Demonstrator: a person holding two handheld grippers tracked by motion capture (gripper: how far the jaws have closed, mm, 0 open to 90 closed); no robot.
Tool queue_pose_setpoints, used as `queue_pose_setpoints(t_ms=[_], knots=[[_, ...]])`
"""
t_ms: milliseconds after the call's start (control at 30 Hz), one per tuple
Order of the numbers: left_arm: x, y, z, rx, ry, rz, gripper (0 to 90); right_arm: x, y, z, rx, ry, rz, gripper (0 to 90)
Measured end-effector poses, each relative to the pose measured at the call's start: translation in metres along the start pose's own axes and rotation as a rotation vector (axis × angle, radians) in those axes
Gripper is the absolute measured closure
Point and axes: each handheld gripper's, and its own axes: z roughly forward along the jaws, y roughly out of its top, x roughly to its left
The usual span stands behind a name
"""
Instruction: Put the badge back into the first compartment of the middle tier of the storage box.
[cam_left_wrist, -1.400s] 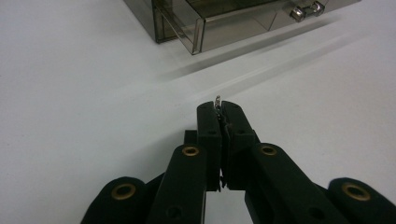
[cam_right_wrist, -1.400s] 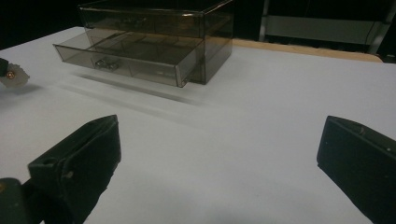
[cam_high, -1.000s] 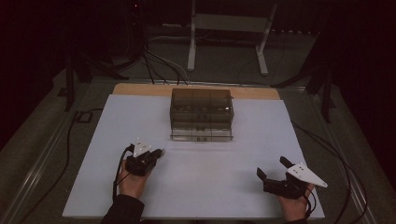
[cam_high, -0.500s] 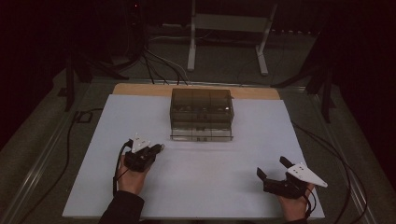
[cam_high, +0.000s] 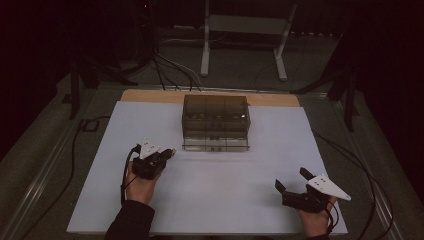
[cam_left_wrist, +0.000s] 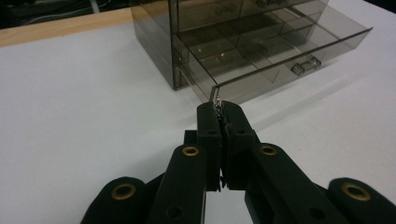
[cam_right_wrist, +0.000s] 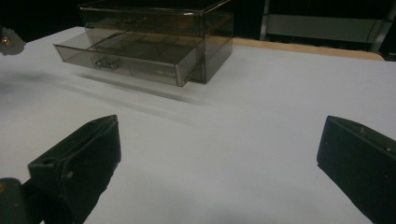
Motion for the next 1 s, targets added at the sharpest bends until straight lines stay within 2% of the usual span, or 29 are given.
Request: queue_pose_setpoints(t_ms=[1000], knots=[[0.008, 0.026, 0.0, -0.051, 0.017, 0.017, 88.9, 0.0, 0.0, 0.0, -0.001, 0.002, 0.003, 0.0]])
